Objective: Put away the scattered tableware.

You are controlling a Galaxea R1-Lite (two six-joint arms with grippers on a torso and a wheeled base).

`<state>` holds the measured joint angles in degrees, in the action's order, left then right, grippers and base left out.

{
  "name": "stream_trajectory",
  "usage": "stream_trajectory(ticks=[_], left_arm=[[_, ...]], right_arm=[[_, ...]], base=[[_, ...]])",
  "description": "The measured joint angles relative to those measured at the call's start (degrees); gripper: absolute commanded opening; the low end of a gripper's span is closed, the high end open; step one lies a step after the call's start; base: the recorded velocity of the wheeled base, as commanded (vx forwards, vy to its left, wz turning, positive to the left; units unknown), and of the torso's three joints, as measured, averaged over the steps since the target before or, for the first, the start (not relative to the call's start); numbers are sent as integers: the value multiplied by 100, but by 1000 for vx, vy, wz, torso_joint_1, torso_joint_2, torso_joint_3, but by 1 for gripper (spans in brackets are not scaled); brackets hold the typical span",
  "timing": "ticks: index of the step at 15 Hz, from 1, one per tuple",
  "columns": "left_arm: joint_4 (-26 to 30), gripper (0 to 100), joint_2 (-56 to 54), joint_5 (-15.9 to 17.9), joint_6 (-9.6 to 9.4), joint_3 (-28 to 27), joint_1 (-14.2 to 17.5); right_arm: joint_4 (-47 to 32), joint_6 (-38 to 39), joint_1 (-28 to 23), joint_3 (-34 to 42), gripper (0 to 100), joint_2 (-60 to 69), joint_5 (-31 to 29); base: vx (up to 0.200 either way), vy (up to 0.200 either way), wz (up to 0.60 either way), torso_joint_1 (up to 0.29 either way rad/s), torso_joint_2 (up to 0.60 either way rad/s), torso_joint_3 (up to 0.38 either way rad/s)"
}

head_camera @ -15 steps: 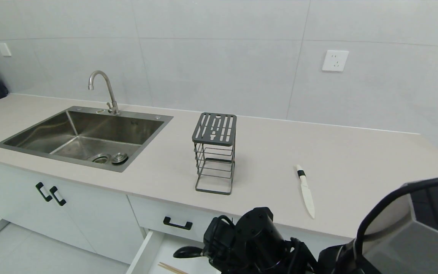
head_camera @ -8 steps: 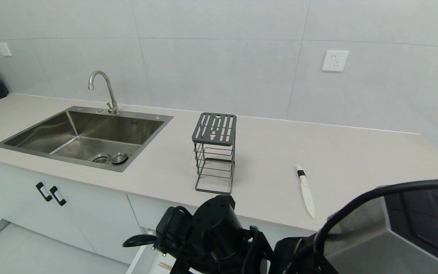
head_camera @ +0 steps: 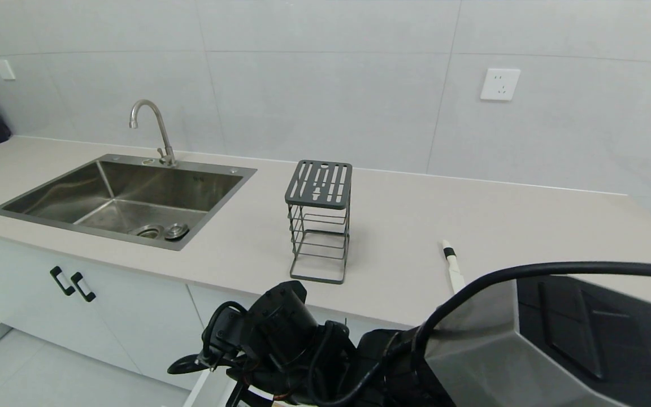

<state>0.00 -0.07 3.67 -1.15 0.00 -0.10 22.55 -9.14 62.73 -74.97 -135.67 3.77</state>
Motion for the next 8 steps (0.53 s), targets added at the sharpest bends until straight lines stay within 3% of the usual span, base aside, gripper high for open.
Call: stream_trajectory(ticks=[8], left_arm=[[0, 100, 0, 0, 0, 0, 0]], right_arm=[[11, -7, 0, -60, 0, -96, -7]], base=[[0, 0, 0, -256, 540, 283]])
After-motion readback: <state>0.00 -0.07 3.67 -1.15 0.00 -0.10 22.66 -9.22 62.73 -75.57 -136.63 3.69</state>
